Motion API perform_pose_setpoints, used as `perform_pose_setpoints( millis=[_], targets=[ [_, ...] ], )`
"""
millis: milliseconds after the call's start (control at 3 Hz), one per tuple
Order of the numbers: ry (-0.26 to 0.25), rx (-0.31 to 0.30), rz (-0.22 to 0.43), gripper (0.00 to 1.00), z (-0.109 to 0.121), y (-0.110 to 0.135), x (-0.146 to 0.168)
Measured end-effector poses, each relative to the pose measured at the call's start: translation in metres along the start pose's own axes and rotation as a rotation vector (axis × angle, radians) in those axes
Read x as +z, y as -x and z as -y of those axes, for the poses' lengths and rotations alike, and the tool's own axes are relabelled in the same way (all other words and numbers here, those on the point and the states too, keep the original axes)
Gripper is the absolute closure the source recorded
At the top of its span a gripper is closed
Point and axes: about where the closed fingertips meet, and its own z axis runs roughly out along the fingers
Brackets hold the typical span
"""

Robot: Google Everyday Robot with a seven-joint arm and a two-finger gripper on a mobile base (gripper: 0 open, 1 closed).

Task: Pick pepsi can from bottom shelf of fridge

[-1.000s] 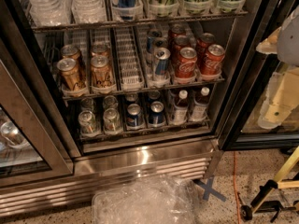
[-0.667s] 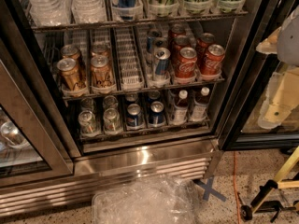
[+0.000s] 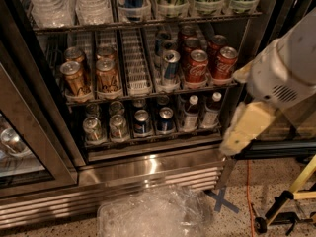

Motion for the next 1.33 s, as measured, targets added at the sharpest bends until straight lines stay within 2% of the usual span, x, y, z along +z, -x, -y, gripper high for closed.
perform_pose_setpoints(
  millis=[333, 667, 1000, 1333],
  targets=[
    [0.092, 0.12, 0.153, 0.0, -0.036, 0.025, 0.061],
    [0.078, 0.155, 0.216, 0.0, -0.036, 0.04, 0.071],
    [0.078, 0.155, 0.217, 0.0, -0.036, 0.04, 0.071],
    [0.106, 0.187, 0.279, 0.0, -0.043, 0.048, 0.102]
  ],
)
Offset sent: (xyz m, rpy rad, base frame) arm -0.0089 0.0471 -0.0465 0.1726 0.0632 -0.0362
